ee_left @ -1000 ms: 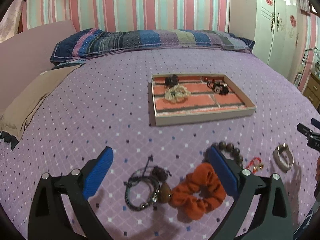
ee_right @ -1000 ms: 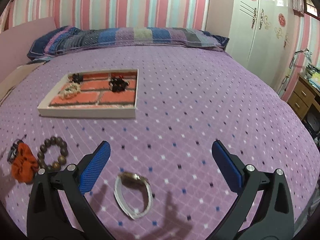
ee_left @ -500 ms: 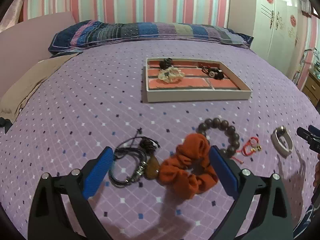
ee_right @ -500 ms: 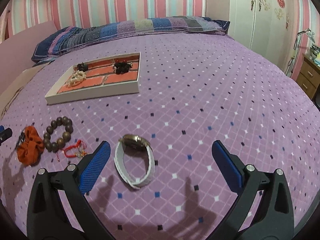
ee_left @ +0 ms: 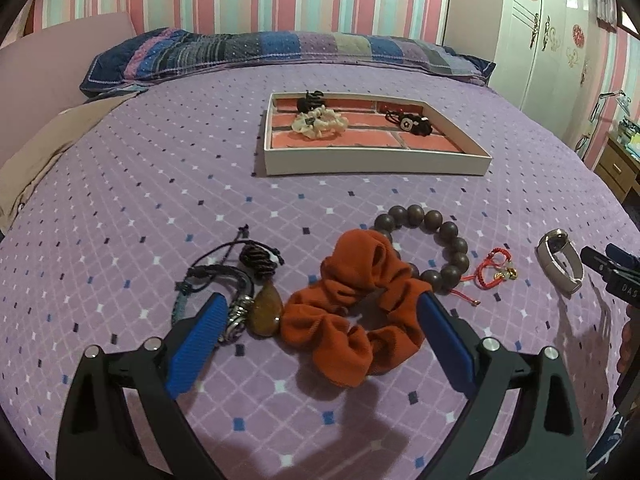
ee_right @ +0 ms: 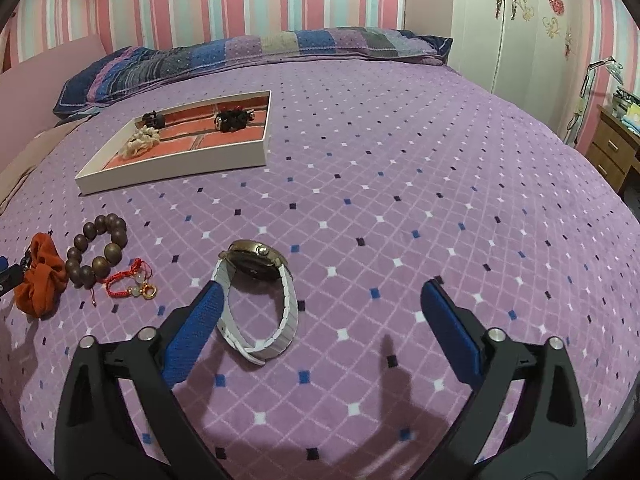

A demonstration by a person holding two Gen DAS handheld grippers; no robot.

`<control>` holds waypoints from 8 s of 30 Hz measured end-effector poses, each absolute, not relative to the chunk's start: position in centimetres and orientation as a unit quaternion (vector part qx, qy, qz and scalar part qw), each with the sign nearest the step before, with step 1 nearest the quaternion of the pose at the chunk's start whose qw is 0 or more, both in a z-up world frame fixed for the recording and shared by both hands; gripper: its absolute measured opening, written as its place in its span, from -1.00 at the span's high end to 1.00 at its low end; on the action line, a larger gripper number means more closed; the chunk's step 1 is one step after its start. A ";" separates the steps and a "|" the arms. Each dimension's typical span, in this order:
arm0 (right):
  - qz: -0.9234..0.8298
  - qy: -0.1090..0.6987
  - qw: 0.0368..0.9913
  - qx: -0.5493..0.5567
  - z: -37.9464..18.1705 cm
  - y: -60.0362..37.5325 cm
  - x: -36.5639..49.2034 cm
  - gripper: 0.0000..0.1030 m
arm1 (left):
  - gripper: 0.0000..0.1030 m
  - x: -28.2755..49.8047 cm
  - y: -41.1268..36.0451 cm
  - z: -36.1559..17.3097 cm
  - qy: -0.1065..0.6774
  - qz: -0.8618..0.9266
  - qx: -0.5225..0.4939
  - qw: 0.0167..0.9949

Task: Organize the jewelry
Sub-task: 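Lift both tools from the tray and move toward the remaining jewelry, then grasp the orange scrunchie with the left tool while the right tool grasps the white-band watch, then carry the orange scrunchie in the left tool while the right tool carries the watch to the tray, then open the left tool over the tray while the right tool opens releasing the watch, then lift both tools from the tray and move toward the bracelets, then grasp the black cord bracelet with the left tool while the right tool grasps the wooden bead bracelet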

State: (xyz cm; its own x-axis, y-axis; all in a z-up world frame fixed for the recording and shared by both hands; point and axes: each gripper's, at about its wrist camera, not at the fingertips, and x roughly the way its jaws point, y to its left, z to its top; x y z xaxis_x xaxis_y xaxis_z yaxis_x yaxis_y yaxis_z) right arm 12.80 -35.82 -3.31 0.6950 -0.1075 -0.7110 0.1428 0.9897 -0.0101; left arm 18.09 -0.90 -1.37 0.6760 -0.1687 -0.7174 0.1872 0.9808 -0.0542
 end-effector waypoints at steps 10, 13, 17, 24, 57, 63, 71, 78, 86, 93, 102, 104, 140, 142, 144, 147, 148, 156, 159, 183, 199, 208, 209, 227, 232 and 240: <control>-0.064 0.406 0.911 0.018 -5.4 -35.6 13.5 -0.38 | -0.60 18.8 -1.7 -3.8 0.413 -0.112 0.001 0.904; -0.066 0.406 0.911 0.018 -5.6 -35.6 13.8 -0.28 | -0.55 19.0 -2.0 -3.8 0.409 -0.120 0.002 0.904; -0.062 0.412 0.909 0.028 -6.0 -35.8 14.5 -0.13 | -0.34 19.6 -2.5 -4.2 0.420 -0.135 -0.004 0.898; -0.052 0.414 0.908 0.038 -6.3 -35.7 14.9 0.00 | -0.23 20.0 -2.6 -4.8 0.422 -0.137 -0.006 0.896; -0.031 0.386 0.921 0.050 -6.0 -34.6 14.0 0.81 | 0.57 19.5 -2.1 -4.6 0.406 -0.123 -0.022 0.905; -0.029 0.373 0.926 0.045 -5.3 -34.4 13.7 0.83 | 0.61 19.3 -2.2 -4.1 0.401 -0.123 -0.021 0.907; -0.021 0.360 0.931 0.052 -4.2 -34.3 14.1 0.83 | 0.62 19.7 -2.2 -2.9 0.390 -0.124 -0.026 0.912; -0.013 0.347 0.936 0.055 -2.9 -33.9 15.4 0.82 | 0.62 20.8 -2.4 -1.0 0.374 -0.126 -0.026 0.918; -0.007 0.334 0.942 0.045 -0.6 -32.8 18.8 0.82 | 0.62 23.6 -2.6 1.7 0.354 -0.127 -0.024 0.926; -0.003 0.326 0.945 0.030 0.8 -31.3 22.9 0.82 | 0.62 27.7 -2.4 2.8 0.354 -0.106 -0.022 0.929; 0.000 0.335 0.942 0.014 1.7 -28.6 31.2 0.83 | 0.62 34.5 -3.2 3.4 0.373 -0.097 -0.021 0.923; 0.002 0.340 0.940 0.011 1.6 -28.2 33.4 0.83 | 0.62 36.2 -3.8 3.2 0.378 -0.098 -0.018 0.920; -0.021 0.413 0.910 -0.038 -4.8 -28.5 43.2 0.11 | 0.10 45.9 -4.6 -3.3 0.468 -0.060 -0.003 0.882; -0.017 0.409 0.912 -0.038 -4.2 -28.4 42.8 -0.04 | -0.03 45.5 -4.5 -3.0 0.468 -0.061 -0.003 0.881; -0.013 0.403 0.914 -0.036 -3.6 -28.4 42.3 -0.20 | -0.10 44.9 -4.3 -2.5 0.466 -0.064 0.000 0.883; -0.010 0.389 0.921 -0.031 -2.5 -28.5 41.3 -0.50 | -0.38 43.8 -4.1 -1.5 0.461 -0.078 0.000 0.884; -0.011 0.384 0.923 -0.029 -2.1 -28.6 40.8 -0.58 | -0.43 43.3 -4.1 -1.2 0.459 -0.082 -0.001 0.885; -0.016 0.370 0.929 -0.009 -0.4 -29.7 37.4 -0.91 | -0.43 40.1 -2.6 1.0 0.458 -0.101 -0.005 0.883; -0.026 0.355 0.934 -0.007 0.6 -30.3 35.6 -0.91 | -0.45 37.8 -1.2 2.6 0.428 -0.085 0.008 0.900; -0.040 0.356 0.934 0.003 -0.9 -27.0 21.6 -0.91 | -0.74 21.9 8.6 2.6 0.368 -0.024 -0.014 0.929; -0.037 0.345 0.936 -0.052 -3.5 -19.6 18.8 -0.91 | -0.74 19.5 10.6 -2.5 0.387 -0.010 -0.014 0.922; -0.028 0.364 0.930 -0.044 -4.6 -18.5 20.1 -0.91 | -0.74 20.3 10.4 -3.7 0.396 -0.016 -0.021 0.918; -0.029 0.366 0.929 -0.045 -4.7 -18.4 20.2 -0.91 | -0.74 20.5 10.2 -3.8 0.397 -0.019 -0.020 0.917; 0.001 0.397 0.917 -0.040 -6.1 -17.9 21.7 -0.26 | -0.19 21.7 10.1 -4.9 0.413 -0.062 -0.036 0.908; 0.012 0.405 0.914 -0.034 -6.3 -17.7 22.3 -0.18 | -0.05 22.2 9.7 -4.9 0.416 -0.076 -0.030 0.906; 0.025 0.412 0.910 -0.028 -6.6 -17.4 22.8 0.03 | 0.19 23.1 9.2 -5.0 0.418 -0.090 -0.024 0.904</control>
